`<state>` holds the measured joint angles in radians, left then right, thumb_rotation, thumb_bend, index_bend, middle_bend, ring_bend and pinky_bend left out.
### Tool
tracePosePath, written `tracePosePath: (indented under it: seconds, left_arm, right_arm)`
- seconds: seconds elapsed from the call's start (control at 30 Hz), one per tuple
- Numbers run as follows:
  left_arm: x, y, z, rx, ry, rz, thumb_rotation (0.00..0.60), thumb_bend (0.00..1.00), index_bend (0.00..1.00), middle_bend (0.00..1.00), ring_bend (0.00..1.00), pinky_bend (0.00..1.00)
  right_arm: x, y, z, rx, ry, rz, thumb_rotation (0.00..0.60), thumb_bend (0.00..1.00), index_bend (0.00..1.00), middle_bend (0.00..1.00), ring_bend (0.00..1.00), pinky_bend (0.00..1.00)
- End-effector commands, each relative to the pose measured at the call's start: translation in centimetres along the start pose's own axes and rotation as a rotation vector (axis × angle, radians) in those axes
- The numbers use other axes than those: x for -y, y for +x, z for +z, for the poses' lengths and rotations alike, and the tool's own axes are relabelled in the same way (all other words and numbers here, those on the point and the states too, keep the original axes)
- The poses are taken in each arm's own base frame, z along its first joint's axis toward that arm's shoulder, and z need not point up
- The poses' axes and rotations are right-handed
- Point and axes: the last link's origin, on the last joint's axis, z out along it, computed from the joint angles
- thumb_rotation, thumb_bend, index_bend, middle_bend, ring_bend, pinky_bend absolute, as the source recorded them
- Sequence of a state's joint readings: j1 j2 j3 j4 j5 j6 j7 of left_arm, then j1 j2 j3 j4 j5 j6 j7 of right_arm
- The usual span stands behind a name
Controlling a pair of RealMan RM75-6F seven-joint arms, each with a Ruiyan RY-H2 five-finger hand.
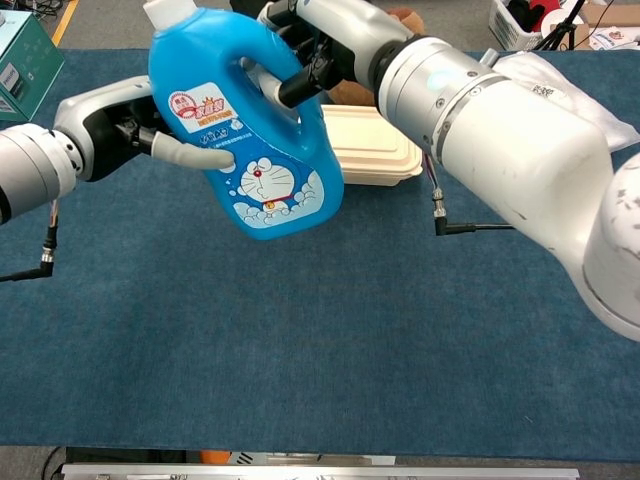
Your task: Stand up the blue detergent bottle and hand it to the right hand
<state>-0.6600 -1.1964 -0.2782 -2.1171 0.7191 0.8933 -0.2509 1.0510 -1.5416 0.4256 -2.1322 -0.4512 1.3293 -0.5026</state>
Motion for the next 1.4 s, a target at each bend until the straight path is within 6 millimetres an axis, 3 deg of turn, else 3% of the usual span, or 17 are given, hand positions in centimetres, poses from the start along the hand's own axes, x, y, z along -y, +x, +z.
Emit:
tracePosePath:
  seconds: [0.03,0.33,0.7,0.9,1.27,1.4]
  left_arm:
    - [0.0,0.2,0.0,-0.002,0.001,-0.001,0.600,0.14,0.50,0.26,0.19,0.35]
    - [0.1,0.5,-0.2,0.018,0.002,-0.003,0.600,0.14,0.43,0.25,0.18,0.35]
    - [0.0,1.6,-1.0,0.060,0.003,0.001,0.600,0.14,0.09,0.13,0.07,0.30]
    - [0.2,2.5,-1.7,0.082,0.019,0.015,0.600,0.14,0.01,0.05,0.02,0.27]
    - [1.8,5.8,-3.1,0.004,0.049,0.023,0.600,0.14,0.00,0.04,0.00,0.26]
    - [2.5,7.2,-3.8,-0.041,0.059,0.011,0.600,0.14,0.00,0.04,0.00,0.26]
  right_arm:
    - [-0.1,0.1,0.1,-0.005,-0.003,-0.003,0.600,0.51,0.43,0.55,0.57,0.40]
    - [-0.2,-0.1,0.2,-0.010,-0.003,-0.018,0.600,0.51,0.43,0.62,0.57,0.40]
    - [-0.3,0.4,0.0,-0.031,0.012,-0.035,0.600,0.51,0.44,0.63,0.57,0.40]
    - [-0.4,0.8,-0.1,-0.039,0.020,-0.019,0.600,0.51,0.45,0.64,0.57,0.40]
    - [-1.3,1.4,-1.1,-0.061,0.056,0.021,0.600,0.51,0.48,0.66,0.59,0.40]
    - [-2.7,1.8,-1.7,-0.102,0.069,0.058,0.600,0.51,0.49,0.67,0.60,0.47]
